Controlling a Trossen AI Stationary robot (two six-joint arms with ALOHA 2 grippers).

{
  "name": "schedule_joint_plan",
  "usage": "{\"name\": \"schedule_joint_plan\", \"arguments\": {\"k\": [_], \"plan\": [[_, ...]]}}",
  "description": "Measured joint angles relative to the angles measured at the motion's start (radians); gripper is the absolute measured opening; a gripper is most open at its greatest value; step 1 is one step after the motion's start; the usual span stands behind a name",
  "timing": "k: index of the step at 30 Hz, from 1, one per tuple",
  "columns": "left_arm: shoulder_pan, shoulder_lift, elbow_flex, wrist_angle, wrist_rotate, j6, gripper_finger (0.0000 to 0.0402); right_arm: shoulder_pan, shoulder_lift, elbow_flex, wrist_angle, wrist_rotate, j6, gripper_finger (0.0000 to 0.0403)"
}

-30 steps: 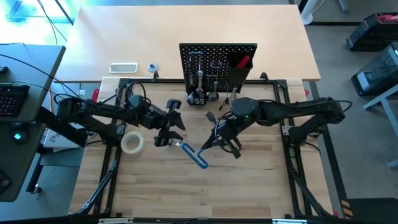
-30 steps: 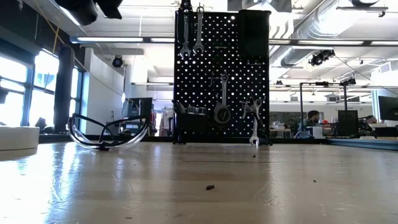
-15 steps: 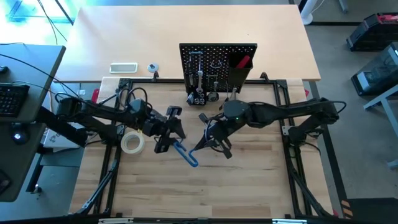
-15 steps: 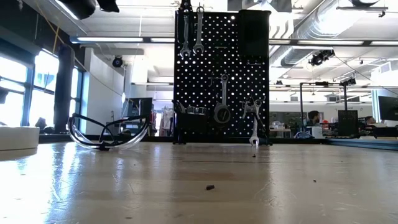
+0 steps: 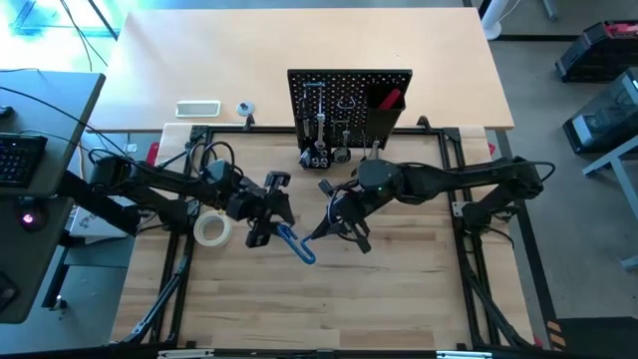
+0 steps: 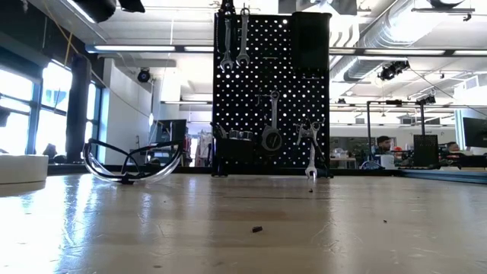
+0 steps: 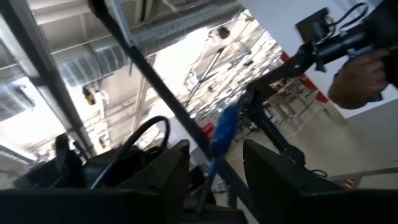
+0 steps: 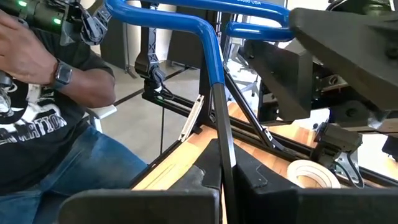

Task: Hang tools onto peg board
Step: Put the pick tool into the black bin on the peg board

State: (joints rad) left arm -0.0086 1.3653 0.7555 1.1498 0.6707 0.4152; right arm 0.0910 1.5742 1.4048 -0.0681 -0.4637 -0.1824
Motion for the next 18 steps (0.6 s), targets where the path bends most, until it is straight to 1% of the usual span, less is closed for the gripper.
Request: {"name": "schedule_joint_plan", "arguments": {"k": [5, 10, 18], "plan": [[0.002, 0.000, 0.000, -0.007, -0.003, 0.006, 0.0141, 0.000, -0.001, 0.000, -0.009, 0.003, 0.018, 0.0000], [-0.009, 0.000, 0.000, -0.001, 0.051, 0.014, 0.0141, 0.000, -0.001, 0.000, -0.045, 0.050, 0.020, 0.0000], [-0.014, 0.000, 0.000, -0.015, 0.052, 0.033, 0.0140, 0.000, -0.001, 0.000, -0.049, 0.055, 0.032, 0.0000]]}}
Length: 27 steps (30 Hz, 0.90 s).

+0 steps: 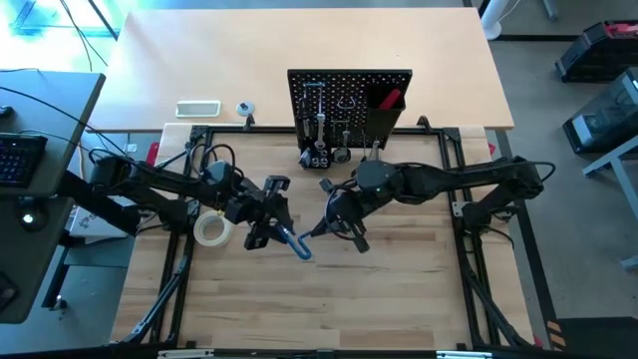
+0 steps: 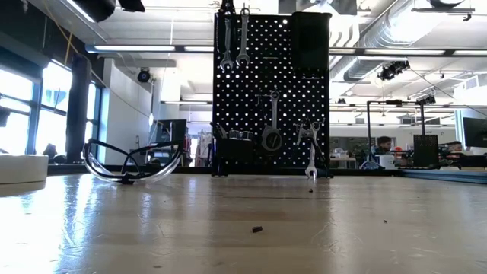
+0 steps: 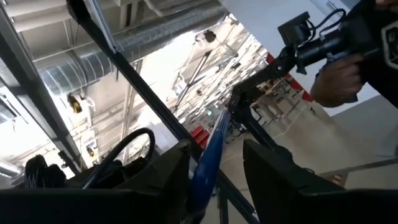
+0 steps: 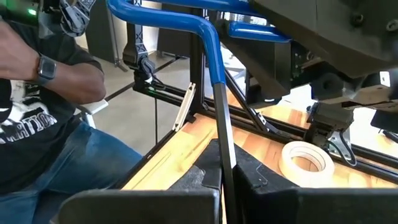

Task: Hang tools onto peg board
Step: Put the pick tool into the black bin on the peg board

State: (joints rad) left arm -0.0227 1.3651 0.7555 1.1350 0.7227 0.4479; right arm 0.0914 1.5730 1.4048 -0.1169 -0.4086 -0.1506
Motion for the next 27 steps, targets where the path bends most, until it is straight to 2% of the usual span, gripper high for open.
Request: {"name": "schedule_joint_plan", "arguments": {"k": [6, 16, 27], "plan": [[0.001, -0.027, 0.000, -0.046, -0.036, 0.005, 0.0135, 0.000, 0.000, 0.000, -0.019, 0.005, 0.004, 0.0000], [0.003, -0.075, 0.000, -0.219, -0.062, 0.071, 0.0082, 0.000, 0.000, 0.000, -0.016, 0.004, 0.000, 0.0000], [0.003, -0.122, 0.000, -0.309, -0.066, 0.104, 0.0078, 0.000, 0.000, 0.000, -0.022, 0.009, 0.012, 0.0000]]}}
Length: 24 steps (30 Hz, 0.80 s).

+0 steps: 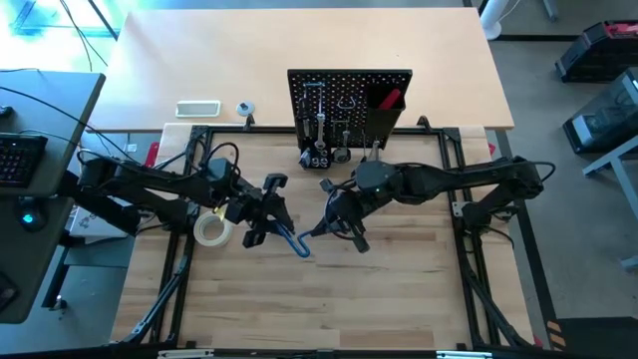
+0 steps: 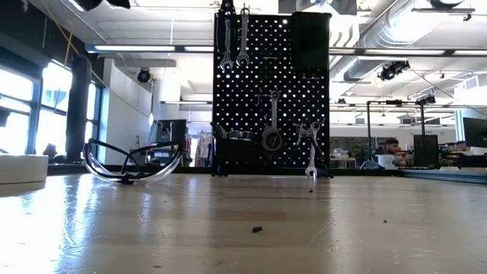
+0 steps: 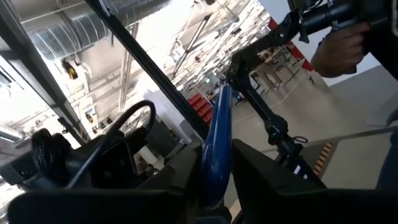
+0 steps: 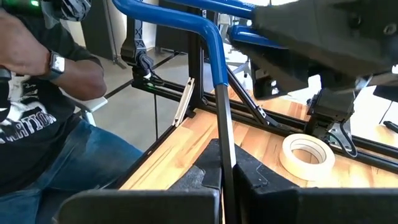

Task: Hang tools onto peg board
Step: Put the pick tool into the black bin on the peg board

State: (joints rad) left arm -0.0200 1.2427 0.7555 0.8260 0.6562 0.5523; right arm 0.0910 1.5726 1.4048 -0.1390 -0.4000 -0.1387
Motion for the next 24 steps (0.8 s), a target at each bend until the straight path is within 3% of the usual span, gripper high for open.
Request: {"name": "schedule_joint_plan", "arguments": {"k": [6, 16, 20, 24], "plan": [[0.000, -0.057, 0.000, -0.082, -0.026, 0.012, 0.0078, 0.000, 0.000, 0.000, 0.000, 0.001, -0.001, 0.0000], [-0.025, -0.058, 0.000, -0.171, -0.154, 0.079, 0.0069, 0.000, 0.000, 0.000, 0.000, 0.008, -0.007, 0.0000], [-0.047, -0.088, 0.000, -0.216, -0.230, 0.115, 0.0064, 0.000, 0.000, 0.000, -0.004, 0.031, 0.000, 0.0000], [-0.078, -0.157, 0.007, -0.363, -0.348, 0.170, 0.0063, 0.000, 0.000, 0.000, -0.030, 0.052, 0.003, 0.0000]]}}
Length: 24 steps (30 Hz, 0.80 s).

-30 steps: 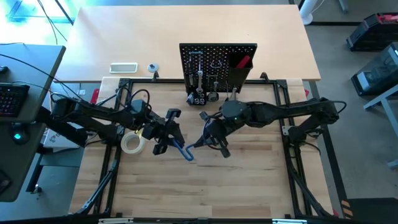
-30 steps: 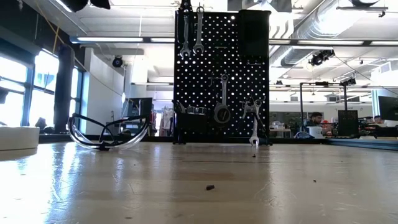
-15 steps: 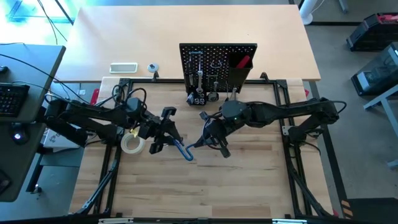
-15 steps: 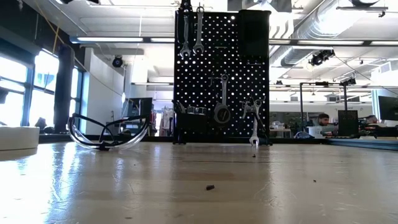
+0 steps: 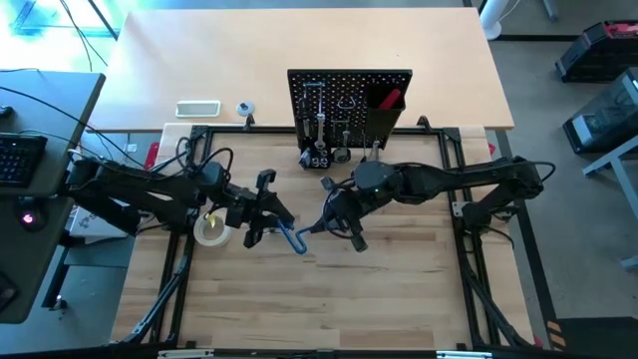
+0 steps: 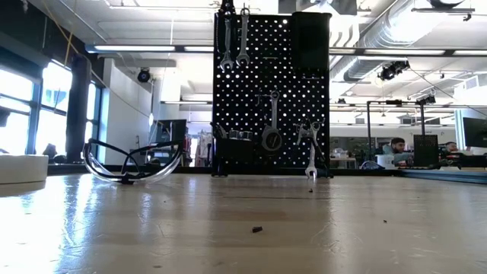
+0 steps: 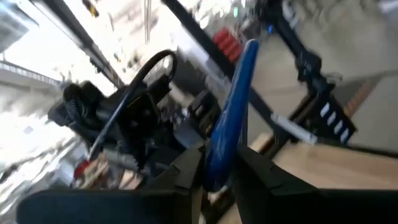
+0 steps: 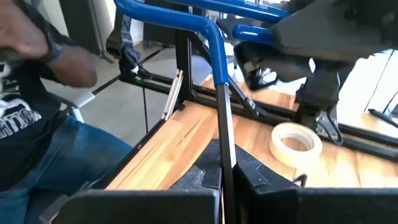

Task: Hang tools onto peg board
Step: Put the pick tool into the black bin on the peg board

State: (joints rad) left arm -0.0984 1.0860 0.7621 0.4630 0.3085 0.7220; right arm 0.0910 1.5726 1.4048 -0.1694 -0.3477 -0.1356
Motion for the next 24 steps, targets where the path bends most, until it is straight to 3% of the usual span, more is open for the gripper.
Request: {"name": "schedule_joint_plan", "arguments": {"k": [4, 9, 14, 24], "plan": [[-0.025, -0.039, 0.074, -0.198, -0.072, 0.016, 0.0063, -0.002, 0.000, 0.000, -0.005, 0.005, 0.000, 0.0000], [-0.057, 0.008, 0.166, -0.367, -0.153, 0.046, 0.0063, -0.013, 0.000, 0.000, -0.008, 0.005, 0.004, 0.0000], [-0.112, 0.059, 0.211, -0.420, -0.278, 0.106, 0.0063, -0.013, 0.000, 0.000, -0.009, 0.008, 0.003, 0.0000], [-0.174, 0.059, 0.262, -0.518, -0.407, 0.121, 0.0063, -0.013, 0.000, 0.000, -0.030, 0.009, 0.000, 0.0000]]}}
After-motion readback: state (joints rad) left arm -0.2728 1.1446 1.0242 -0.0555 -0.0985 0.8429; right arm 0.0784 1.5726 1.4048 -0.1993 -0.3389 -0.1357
